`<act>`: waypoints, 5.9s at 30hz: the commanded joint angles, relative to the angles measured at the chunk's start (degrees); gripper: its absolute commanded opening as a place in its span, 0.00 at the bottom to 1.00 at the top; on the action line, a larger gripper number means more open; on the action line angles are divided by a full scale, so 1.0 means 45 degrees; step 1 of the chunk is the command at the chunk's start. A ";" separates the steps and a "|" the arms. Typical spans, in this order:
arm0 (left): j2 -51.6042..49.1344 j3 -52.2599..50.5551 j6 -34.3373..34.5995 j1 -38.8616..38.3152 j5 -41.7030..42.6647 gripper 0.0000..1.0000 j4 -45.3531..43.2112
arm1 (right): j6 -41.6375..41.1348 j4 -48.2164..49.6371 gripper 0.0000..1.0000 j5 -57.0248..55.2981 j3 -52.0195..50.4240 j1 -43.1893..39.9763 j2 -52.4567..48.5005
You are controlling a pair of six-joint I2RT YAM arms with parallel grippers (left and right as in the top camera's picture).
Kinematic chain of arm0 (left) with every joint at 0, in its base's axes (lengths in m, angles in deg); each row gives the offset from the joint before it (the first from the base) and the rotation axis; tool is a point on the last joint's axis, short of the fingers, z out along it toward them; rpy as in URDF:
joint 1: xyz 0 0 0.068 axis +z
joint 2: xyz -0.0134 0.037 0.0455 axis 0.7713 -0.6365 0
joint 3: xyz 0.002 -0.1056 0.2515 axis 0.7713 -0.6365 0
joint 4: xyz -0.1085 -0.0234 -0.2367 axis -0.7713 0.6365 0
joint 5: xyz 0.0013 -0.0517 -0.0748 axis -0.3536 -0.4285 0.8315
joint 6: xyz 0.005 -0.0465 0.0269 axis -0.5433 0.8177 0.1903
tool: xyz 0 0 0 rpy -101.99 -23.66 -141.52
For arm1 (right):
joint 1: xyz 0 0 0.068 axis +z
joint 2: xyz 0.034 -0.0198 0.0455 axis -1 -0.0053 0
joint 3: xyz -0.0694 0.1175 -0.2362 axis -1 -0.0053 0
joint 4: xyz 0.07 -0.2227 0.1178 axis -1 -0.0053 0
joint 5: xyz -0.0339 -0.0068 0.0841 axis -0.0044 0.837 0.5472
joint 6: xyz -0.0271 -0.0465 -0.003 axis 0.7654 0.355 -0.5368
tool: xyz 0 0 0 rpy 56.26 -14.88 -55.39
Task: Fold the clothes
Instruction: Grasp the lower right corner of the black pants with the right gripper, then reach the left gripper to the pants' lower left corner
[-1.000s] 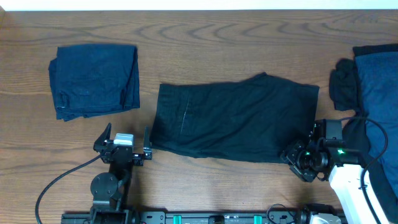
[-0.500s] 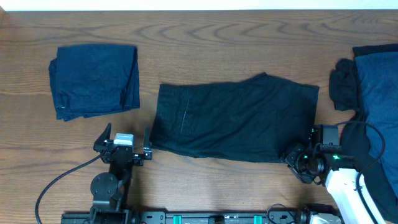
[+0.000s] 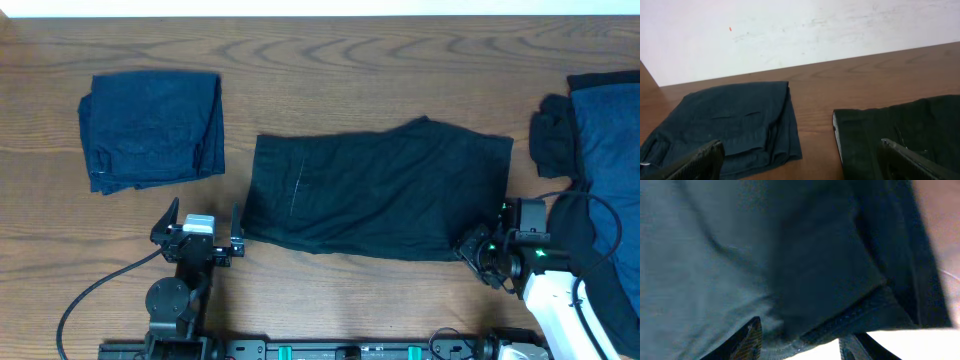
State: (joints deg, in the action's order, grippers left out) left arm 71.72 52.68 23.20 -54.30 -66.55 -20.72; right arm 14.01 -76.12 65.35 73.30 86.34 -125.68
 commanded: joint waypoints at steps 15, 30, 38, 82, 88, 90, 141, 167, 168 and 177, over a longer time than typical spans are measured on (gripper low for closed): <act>0.0044 -0.0180 -0.0078 0.0063 -0.0015 0.98 0.0495 | -0.0078 0.0573 0.40 0.0661 -0.0039 -0.0107 0.0010; 0.0049 -0.0180 -0.0073 0.0063 -0.0010 0.98 0.0500 | 0.1744 0.1719 0.51 -0.0102 0.0272 -0.0107 0.0015; 0.0044 -0.0180 -0.0078 0.0063 -0.0015 0.98 0.0500 | 0.1846 0.2511 0.51 0.1122 0.0345 -0.0087 0.0015; 0.0049 -0.0180 -0.0078 0.0063 -0.0010 0.98 0.0495 | 0.2924 0.0845 0.03 -0.1423 0.0359 -0.0078 0.0010; 0.0049 -0.0180 -0.0078 0.0063 -0.0010 0.98 0.0495 | 0.2919 0.0840 0.01 -0.1185 0.0355 -0.0073 0.0010; 0.0049 -0.0180 -0.0078 0.0063 -0.0015 0.98 0.0495 | 0.2924 0.0840 0.01 -0.1088 0.0355 -0.0073 0.0010; -0.7728 1.2104 0.2079 0.0049 0.1379 0.98 0.9938 | 0.2871 0.0976 0.01 -0.0233 0.0355 -0.0073 0.0010; -1.9088 1.4926 0.6003 0.0053 0.2905 0.98 1.5164 | 0.2875 0.0879 0.01 -0.0180 0.0355 -0.0073 0.0010; -1.9079 1.4741 0.6144 0.0053 0.2832 0.98 1.4887 | 0.2875 0.0879 0.01 -0.0185 0.0355 -0.0073 0.0010; -1.9084 1.2026 0.7106 0.0063 0.2827 0.99 1.1822 | 0.2875 0.0884 0.01 -0.0185 0.0355 -0.0073 0.0010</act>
State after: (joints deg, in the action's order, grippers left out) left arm -14.57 109.97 52.38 -54.33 -52.41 33.92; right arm 26.95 -72.06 63.82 74.11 86.23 -125.68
